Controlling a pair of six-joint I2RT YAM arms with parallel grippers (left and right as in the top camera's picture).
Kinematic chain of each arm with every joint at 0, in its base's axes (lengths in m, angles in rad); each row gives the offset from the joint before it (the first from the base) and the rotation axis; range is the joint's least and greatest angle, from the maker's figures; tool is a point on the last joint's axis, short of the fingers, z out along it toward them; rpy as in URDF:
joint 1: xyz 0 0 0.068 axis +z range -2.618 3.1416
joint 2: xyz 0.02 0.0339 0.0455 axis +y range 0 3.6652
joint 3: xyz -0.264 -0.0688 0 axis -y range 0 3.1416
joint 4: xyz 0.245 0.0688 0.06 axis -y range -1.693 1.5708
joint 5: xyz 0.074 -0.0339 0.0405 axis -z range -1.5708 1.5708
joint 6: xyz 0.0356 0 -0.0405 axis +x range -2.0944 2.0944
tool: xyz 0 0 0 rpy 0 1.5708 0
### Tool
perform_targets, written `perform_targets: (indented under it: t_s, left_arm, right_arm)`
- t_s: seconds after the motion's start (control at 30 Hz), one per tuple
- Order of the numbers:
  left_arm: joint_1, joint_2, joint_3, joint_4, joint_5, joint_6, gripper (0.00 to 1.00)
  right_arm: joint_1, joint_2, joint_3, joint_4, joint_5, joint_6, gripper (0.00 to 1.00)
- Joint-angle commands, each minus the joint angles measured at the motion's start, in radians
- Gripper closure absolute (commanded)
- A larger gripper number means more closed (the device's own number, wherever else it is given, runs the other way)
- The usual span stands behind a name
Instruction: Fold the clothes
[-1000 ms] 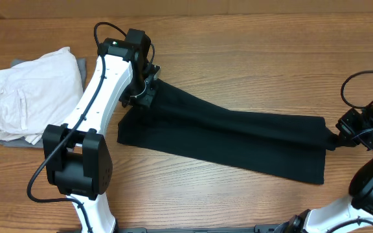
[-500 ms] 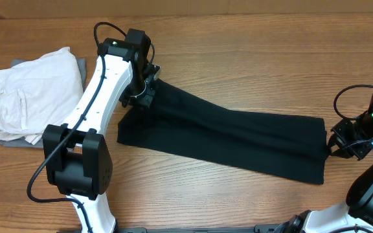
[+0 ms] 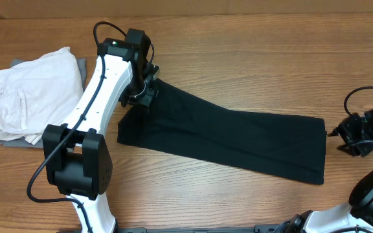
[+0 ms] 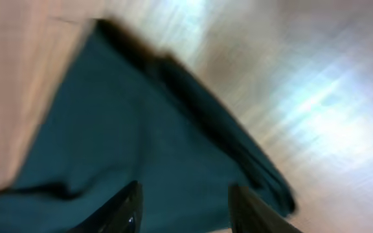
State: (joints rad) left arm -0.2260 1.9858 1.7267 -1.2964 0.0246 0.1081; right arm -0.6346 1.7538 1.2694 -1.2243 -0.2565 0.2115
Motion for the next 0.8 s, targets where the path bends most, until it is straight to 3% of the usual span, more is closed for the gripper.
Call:
perform_targets:
  t_s: [0.0, 0.17, 0.27, 0.43, 0.63, 0.7, 0.77]
  left_arm:
    - [0.022, -0.024, -0.005, 0.039, -0.014, -0.008, 0.36]
    - [0.075, -0.015, -0.006, 0.179, 0.047, -0.024, 0.3]
    - [0.098, 0.021, -0.013, 0.241, 0.148, 0.014, 0.34]
    - [0.111, 0.13, -0.013, 0.277, 0.198, 0.015, 0.48]
    - [0.111, 0.235, -0.013, 0.35, 0.317, 0.02, 0.55]
    - [0.111, 0.254, -0.013, 0.374, 0.33, 0.025, 0.62]
    - [0.114, 0.27, -0.013, 0.393, 0.314, 0.026, 0.79]
  right_arm:
    - [0.0, -0.027, 0.007, 0.03, -0.144, -0.052, 0.52]
    - [0.0, -0.027, 0.007, 0.046, -0.194, -0.052, 0.5]
    - [0.0, -0.027, 0.007, 0.045, -0.194, -0.052, 0.5]
    - [0.0, -0.027, 0.007, 0.043, -0.194, -0.051, 0.5]
    - [0.0, -0.027, 0.007, 0.042, -0.194, -0.051, 0.5]
    - [0.0, -0.027, 0.007, 0.042, -0.194, -0.051, 0.5]
    - [0.0, -0.027, 0.007, 0.042, -0.194, -0.051, 0.5]
